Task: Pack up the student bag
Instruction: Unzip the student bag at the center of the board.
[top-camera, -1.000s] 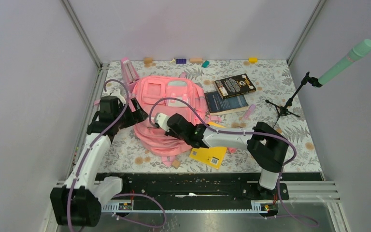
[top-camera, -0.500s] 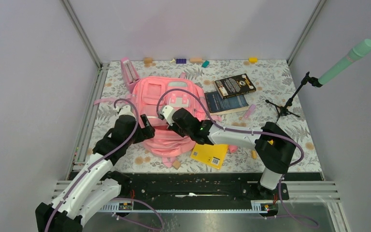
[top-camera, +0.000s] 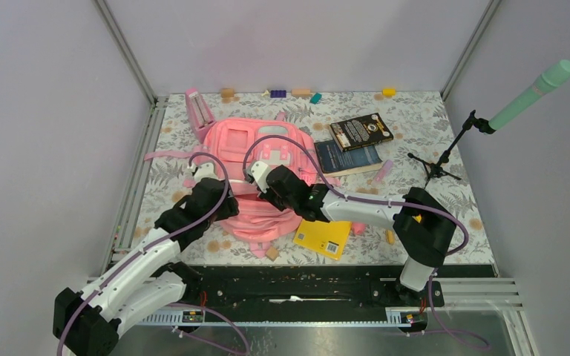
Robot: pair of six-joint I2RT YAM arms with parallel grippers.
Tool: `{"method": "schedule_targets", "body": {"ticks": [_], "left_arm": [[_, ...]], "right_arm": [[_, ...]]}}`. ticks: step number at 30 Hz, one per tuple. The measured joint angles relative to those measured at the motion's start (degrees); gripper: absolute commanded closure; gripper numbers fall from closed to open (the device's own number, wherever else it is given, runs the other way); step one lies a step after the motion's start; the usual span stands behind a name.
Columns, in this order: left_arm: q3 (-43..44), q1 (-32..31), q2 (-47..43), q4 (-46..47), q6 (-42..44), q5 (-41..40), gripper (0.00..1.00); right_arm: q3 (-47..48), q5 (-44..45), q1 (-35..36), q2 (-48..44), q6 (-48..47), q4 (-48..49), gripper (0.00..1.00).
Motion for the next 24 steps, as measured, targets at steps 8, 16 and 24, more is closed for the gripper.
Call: {"method": "schedule_targets", "body": {"ticks": [8, 16, 24], "left_arm": [[0.17, -1.64, 0.26, 0.79, 0.07, -1.99, 0.51], [-1.16, -1.73, 0.20, 3.61, 1.18, -2.08, 0.56], [-1.44, -2.08, -2.21, 8.22, 1.73, -1.51, 0.53]], "right_arm": [[0.00, -0.42, -0.15, 0.00, 0.44, 0.02, 1.00], [-0.04, -0.37, -0.33, 0.00, 0.59, 0.02, 1.00], [-0.17, -0.87, -0.63, 0.00, 0.92, 0.02, 1.00]]}}
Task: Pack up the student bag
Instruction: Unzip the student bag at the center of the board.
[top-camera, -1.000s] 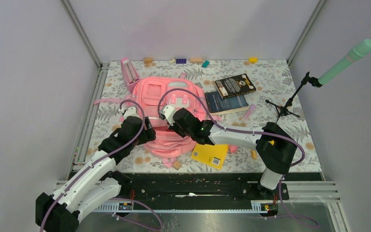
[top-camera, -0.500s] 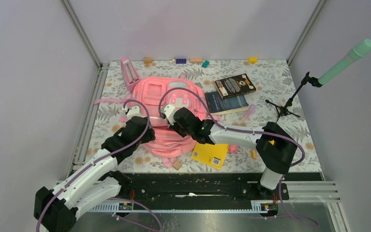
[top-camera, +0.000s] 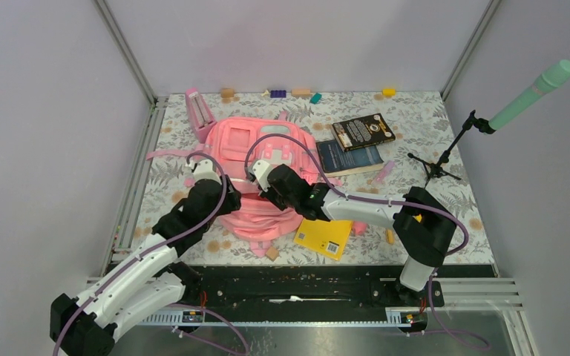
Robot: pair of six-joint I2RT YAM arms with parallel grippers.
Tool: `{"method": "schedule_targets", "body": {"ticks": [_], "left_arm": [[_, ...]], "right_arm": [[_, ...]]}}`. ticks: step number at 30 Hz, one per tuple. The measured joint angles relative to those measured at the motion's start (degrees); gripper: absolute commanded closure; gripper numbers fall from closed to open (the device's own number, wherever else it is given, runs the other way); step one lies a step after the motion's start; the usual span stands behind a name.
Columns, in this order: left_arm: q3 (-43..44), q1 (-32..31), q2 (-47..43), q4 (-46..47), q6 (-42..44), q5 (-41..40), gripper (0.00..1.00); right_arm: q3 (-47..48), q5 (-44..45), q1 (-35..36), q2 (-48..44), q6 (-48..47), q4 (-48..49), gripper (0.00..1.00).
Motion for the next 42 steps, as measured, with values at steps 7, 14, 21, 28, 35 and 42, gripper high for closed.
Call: {"method": "schedule_targets", "body": {"ticks": [7, 14, 21, 28, 35, 42], "left_arm": [[0.07, -0.15, -1.22, 1.36, -0.02, -0.02, 0.53], [0.04, -0.15, 0.26, 1.18, -0.96, -0.13, 0.55], [-0.42, -0.15, 1.05, 0.81, -2.99, -0.42, 0.60], [-0.57, -0.15, 3.32, -1.38, -4.46, -0.98, 0.63], [-0.59, -0.15, 4.52, -1.60, -4.79, -1.33, 0.63], [-0.59, -0.15, 5.51, -0.59, -4.28, -2.08, 0.72]], "right_arm": [[-0.04, -0.57, 0.00, 0.00, 0.17, 0.00, 1.00], [-0.04, -0.59, 0.00, 0.00, 0.31, 0.00, 1.00], [-0.04, -0.57, 0.00, 0.00, 0.35, 0.00, 1.00], [-0.04, -0.59, 0.00, 0.00, 0.50, 0.00, 1.00], [-0.04, -0.59, 0.00, 0.00, 0.55, 0.00, 1.00], [-0.04, -0.87, 0.00, 0.00, 0.57, 0.00, 1.00]]}}
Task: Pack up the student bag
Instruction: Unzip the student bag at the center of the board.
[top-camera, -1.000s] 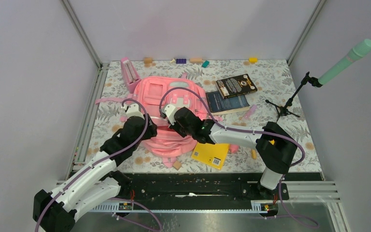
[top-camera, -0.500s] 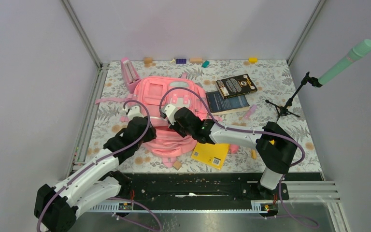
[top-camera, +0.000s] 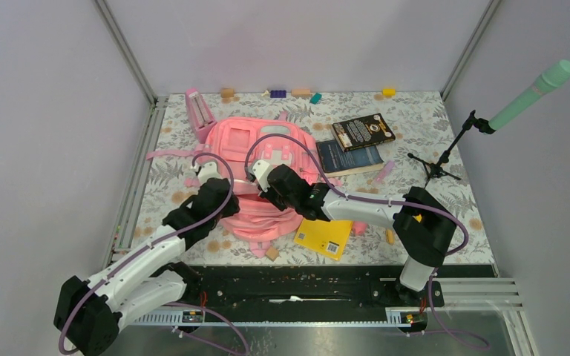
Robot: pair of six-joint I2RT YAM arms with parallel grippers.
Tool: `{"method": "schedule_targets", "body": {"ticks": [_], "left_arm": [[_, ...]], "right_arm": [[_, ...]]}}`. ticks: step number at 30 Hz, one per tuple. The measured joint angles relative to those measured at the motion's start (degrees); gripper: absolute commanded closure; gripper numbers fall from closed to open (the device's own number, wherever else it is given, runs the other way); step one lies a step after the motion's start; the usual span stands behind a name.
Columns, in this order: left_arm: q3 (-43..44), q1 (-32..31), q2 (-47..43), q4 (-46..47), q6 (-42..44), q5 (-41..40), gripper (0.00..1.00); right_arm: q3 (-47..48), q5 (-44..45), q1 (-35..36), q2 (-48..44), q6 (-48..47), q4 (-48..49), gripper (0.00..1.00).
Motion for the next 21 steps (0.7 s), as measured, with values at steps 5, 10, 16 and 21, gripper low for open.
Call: {"method": "schedule_targets", "body": {"ticks": [5, 10, 16, 21], "left_arm": [[0.00, -0.02, 1.27, 0.81, 1.03, -0.13, 0.91], [0.13, -0.31, 2.16, 0.66, 1.64, -1.57, 1.00], [1.51, -0.26, 2.19, -1.75, 2.14, -4.42, 1.00], [2.99, 1.14, 2.19, -3.93, 2.86, -4.59, 1.00]], "right_arm": [[0.00, -0.07, 0.00, 0.00, 0.02, 0.00, 1.00], [-0.07, -0.15, 0.00, 0.00, 0.02, 0.04, 1.00], [-0.24, -0.15, 0.00, -0.11, 0.26, 0.37, 1.00], [-1.57, -0.17, 0.00, -1.05, 0.55, 1.60, 1.00]]}}
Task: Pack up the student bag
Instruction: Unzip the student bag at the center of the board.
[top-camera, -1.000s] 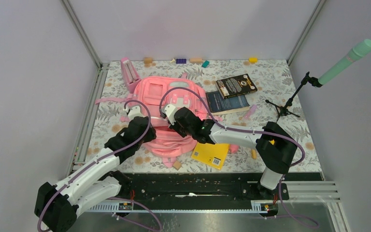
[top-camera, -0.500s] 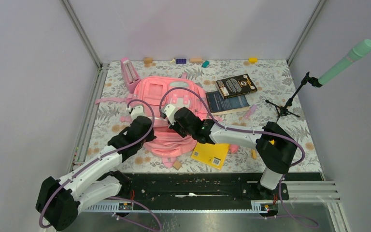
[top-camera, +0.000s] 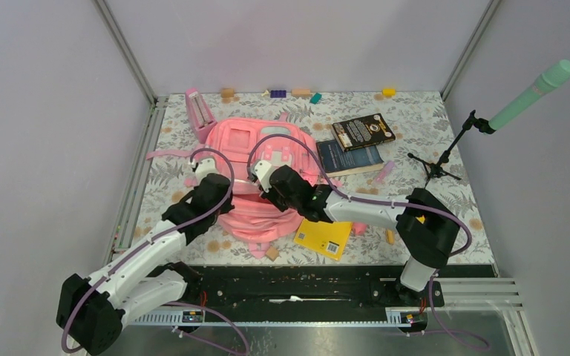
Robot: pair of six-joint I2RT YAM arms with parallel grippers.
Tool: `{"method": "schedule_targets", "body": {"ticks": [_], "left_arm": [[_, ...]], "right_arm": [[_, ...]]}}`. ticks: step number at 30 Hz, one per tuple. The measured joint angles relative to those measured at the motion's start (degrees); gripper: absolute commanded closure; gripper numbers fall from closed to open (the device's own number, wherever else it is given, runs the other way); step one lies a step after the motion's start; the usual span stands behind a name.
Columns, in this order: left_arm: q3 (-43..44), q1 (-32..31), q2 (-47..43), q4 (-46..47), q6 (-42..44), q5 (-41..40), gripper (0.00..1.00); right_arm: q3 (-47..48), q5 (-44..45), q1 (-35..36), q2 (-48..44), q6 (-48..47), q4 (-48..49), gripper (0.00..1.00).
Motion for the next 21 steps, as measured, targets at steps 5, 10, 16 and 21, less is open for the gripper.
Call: {"method": "schedule_targets", "body": {"ticks": [5, 10, 16, 21], "left_arm": [[0.76, 3.54, -0.39, -1.03, 0.39, 2.34, 1.00], [3.06, 7.41, -0.13, -3.50, 1.79, 6.73, 1.00], [6.71, 12.26, 1.38, -6.88, 4.96, 12.26, 1.00], [9.73, 15.85, 3.96, -9.11, 9.01, 17.05, 1.00]], "right_arm": [[-0.24, -0.87, 0.04, -0.63, 0.44, 0.63, 1.00], [-0.68, -1.90, 0.04, -1.07, 0.87, 1.55, 1.00], [-1.25, -3.02, 0.04, -1.49, 1.53, 2.75, 1.00], [-1.79, -3.26, 0.04, -1.81, 1.90, 3.63, 1.00]]}}
